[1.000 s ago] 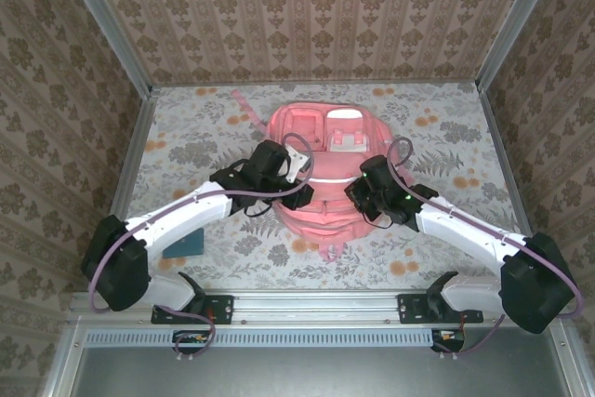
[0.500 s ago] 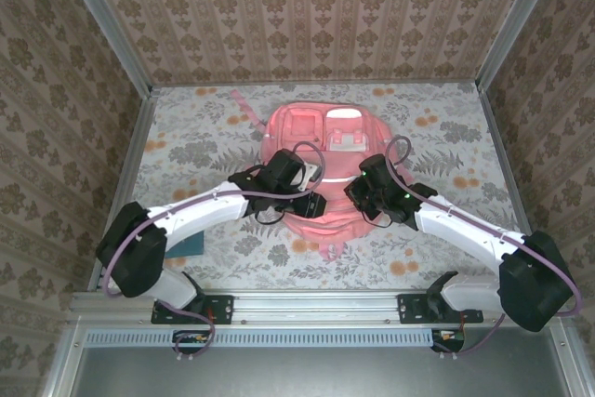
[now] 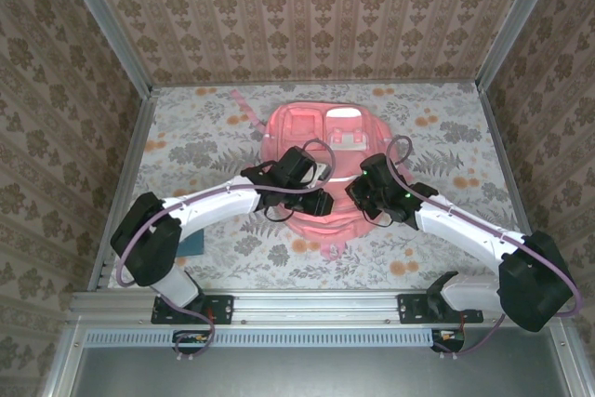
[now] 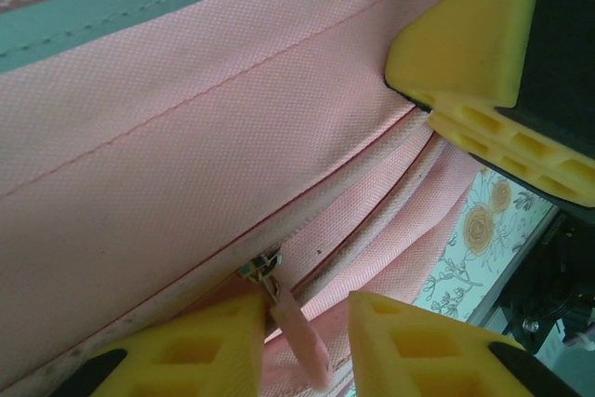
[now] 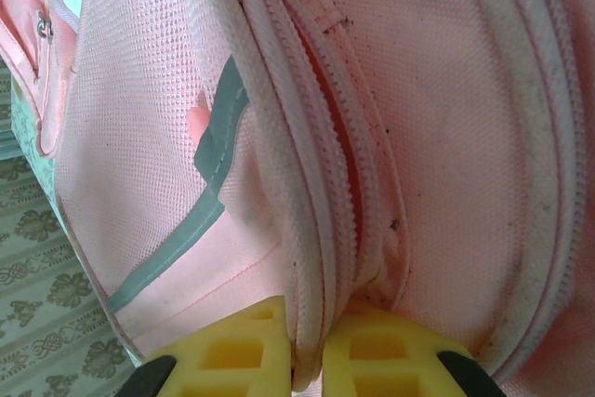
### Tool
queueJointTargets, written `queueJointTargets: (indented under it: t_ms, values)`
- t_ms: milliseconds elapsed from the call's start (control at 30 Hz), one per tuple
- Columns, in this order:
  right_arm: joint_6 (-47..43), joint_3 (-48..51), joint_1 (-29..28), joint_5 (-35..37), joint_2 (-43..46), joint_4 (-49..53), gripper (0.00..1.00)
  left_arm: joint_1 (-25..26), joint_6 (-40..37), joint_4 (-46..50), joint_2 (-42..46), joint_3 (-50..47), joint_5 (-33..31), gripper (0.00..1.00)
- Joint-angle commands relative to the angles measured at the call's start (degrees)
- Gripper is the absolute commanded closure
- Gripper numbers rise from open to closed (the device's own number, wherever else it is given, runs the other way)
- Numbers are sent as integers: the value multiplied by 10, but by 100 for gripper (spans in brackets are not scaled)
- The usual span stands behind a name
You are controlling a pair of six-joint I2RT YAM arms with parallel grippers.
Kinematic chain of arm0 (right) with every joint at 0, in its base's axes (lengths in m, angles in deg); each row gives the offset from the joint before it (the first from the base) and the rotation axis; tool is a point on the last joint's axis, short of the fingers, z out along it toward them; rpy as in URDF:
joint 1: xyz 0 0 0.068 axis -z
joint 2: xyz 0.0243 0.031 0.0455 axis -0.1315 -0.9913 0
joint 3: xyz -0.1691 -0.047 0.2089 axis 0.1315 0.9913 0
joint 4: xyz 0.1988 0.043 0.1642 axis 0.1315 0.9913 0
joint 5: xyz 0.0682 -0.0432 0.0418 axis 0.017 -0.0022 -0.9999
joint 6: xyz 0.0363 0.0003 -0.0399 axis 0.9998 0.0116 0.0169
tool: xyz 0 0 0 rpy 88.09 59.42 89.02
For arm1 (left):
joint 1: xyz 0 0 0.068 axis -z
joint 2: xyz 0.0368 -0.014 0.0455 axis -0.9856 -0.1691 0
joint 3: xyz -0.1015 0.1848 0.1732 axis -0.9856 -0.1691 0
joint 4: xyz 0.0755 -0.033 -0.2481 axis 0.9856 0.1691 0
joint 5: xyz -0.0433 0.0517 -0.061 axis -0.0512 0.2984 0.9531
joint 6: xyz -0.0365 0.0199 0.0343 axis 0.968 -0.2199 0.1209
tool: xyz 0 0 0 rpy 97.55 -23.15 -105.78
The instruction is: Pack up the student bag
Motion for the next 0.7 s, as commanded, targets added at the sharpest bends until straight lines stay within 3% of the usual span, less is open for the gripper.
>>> queueJointTargets:
  t_ms: [0, 167, 433, 667]
  values:
    - [-13, -12, 0, 5, -1, -18, 89, 9, -4, 23, -16, 21, -3, 76]
    - [-16, -13, 1, 23, 7, 3, 91, 10, -14, 42, -1, 17, -58, 100]
    - [-53, -22, 7, 71, 27, 45, 93, -13, -61, 81, 80, -39, -158, 100]
    - [-61, -27, 9, 74, 24, 53, 94, -63, -73, 96, 114, -70, -200, 100]
